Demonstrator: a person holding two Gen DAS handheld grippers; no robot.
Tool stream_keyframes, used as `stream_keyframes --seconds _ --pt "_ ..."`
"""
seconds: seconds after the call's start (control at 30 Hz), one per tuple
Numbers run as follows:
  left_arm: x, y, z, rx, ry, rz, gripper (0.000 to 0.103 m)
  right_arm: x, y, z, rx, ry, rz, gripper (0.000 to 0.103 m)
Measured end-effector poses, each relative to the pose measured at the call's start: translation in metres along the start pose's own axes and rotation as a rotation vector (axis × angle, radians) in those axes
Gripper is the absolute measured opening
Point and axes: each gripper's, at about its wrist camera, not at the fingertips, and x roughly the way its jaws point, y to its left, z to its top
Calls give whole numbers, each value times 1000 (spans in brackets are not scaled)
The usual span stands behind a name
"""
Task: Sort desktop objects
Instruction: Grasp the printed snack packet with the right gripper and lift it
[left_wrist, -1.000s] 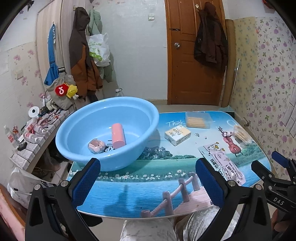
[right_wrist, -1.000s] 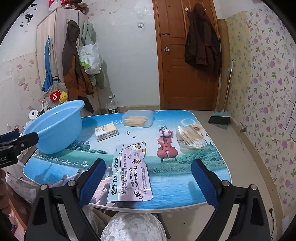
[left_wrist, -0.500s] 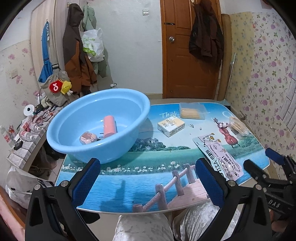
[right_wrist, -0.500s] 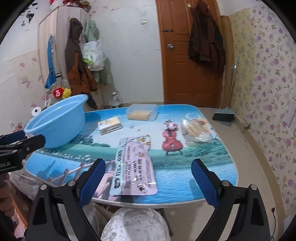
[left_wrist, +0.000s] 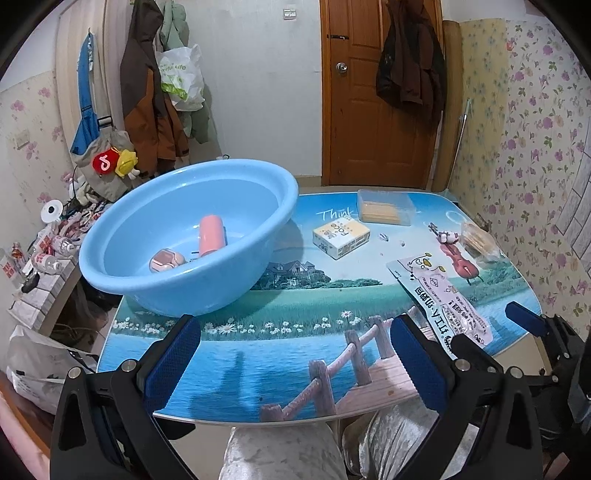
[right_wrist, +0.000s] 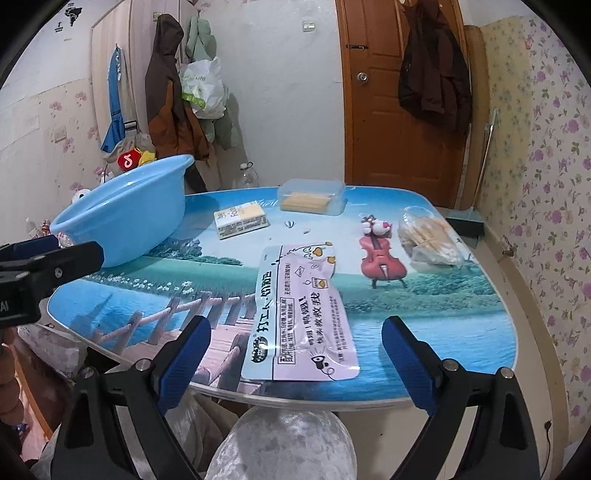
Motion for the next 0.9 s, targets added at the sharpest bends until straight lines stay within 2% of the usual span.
stream_keyframes --seconds 0.1,0.43,0.5,0.63,0.9 --pt "5 3 -1 -5 10 -2 103 9 0 5 -4 -10 -18 95" --pt "20 6 -4 -11 44 -10 103 38 8 16 -26 -8 2 93" --pt "22 7 -4 -13 51 -13 103 46 9 17 -36 4 -6 89" --pt "24 9 -4 -14 53 -13 103 57 5 13 -25 21 -1 70" --pt "22 9 -4 -14 51 -15 103 52 7 6 -56 28 15 68"
